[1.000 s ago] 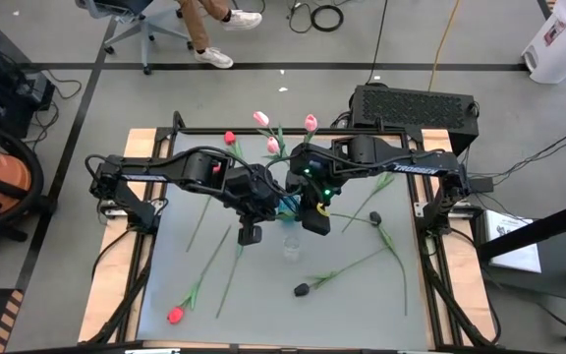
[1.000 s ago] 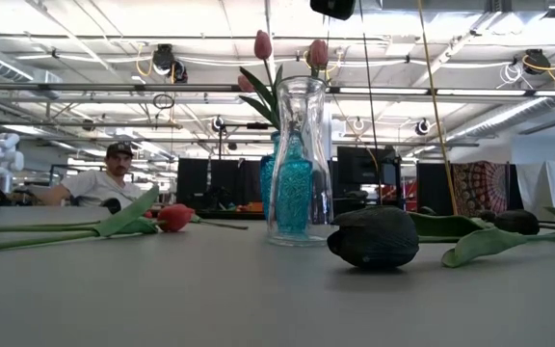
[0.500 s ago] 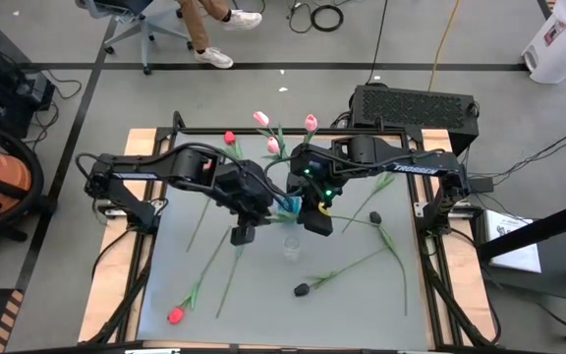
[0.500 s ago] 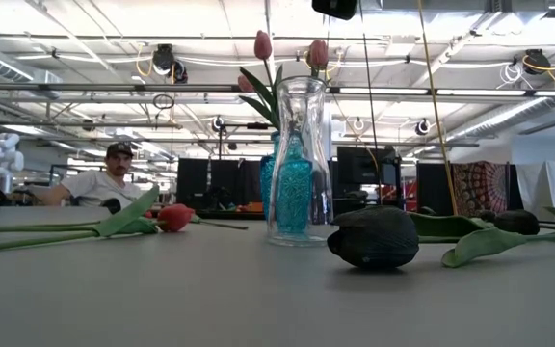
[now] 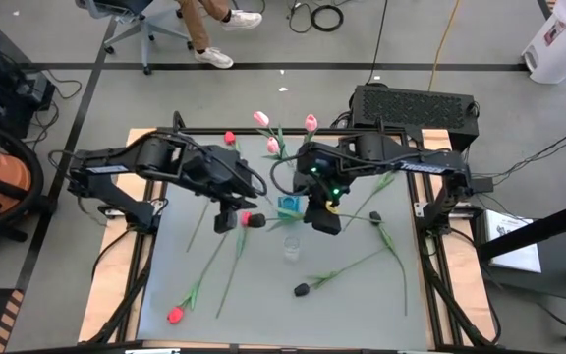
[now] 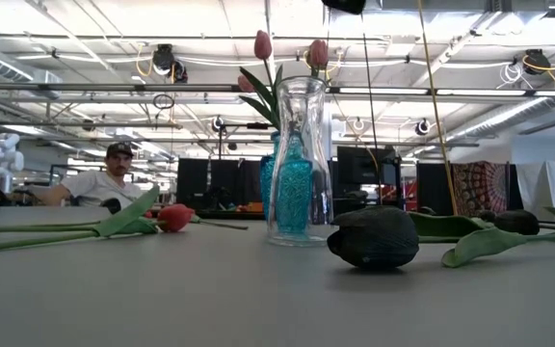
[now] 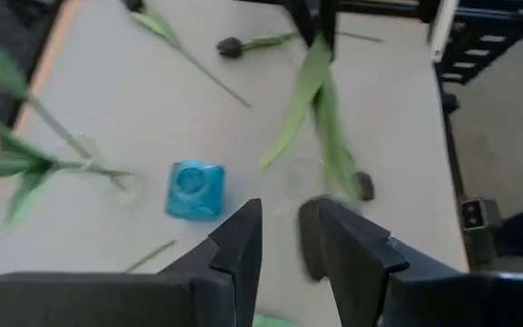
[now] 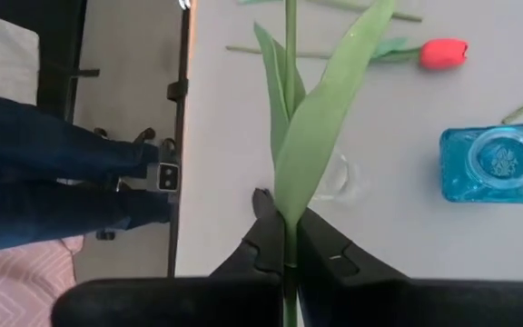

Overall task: Sort flowers into vase by color
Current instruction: Put the bottom left black tulip into the blue vase

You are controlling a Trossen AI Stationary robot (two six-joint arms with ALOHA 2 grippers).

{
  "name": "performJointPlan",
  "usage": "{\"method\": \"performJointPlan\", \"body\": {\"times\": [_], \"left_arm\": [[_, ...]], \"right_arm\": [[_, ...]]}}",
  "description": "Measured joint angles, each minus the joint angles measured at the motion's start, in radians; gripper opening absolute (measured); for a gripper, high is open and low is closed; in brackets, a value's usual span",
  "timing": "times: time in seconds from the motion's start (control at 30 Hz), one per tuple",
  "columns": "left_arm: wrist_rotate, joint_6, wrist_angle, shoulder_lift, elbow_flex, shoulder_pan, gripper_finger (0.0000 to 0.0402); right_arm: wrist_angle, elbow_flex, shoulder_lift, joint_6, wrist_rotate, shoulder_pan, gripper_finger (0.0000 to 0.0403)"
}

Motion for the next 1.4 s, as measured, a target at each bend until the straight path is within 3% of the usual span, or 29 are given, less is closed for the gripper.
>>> {"method": "performJointPlan", "body": {"times": [0.13, 0.63, 0.87, 1.1, 1.4], "left_arm": [[-0.055, -0.001, -0.006, -0.029, -0.001, 0.000, 0.0114], [-0.184, -0.024, -0.081, -0.091, -0.001, 0.001, 0.0115], [-0.191, -0.049, -0.136, -0.093, -0.001, 0.001, 0.0114], [-0.198, -0.053, -0.138, -0.093, -0.001, 0.001, 0.0114], [-0.236, -0.053, -0.139, -0.093, -0.001, 0.001, 0.0114]], "right_arm": [[0.018, 0.000, -0.053, 0.005, 0.046, 0.000, 0.0000], [0.206, 0.000, -0.411, 0.004, 0.481, -0.003, 0.0002], [0.280, 0.000, -0.562, -0.034, 0.633, -0.002, 0.0001], [0.292, 0.000, -0.620, -0.112, 0.833, -0.001, 0.0001], [0.360, -0.171, -0.643, -0.176, 0.845, -0.007, 0.0000]]}}
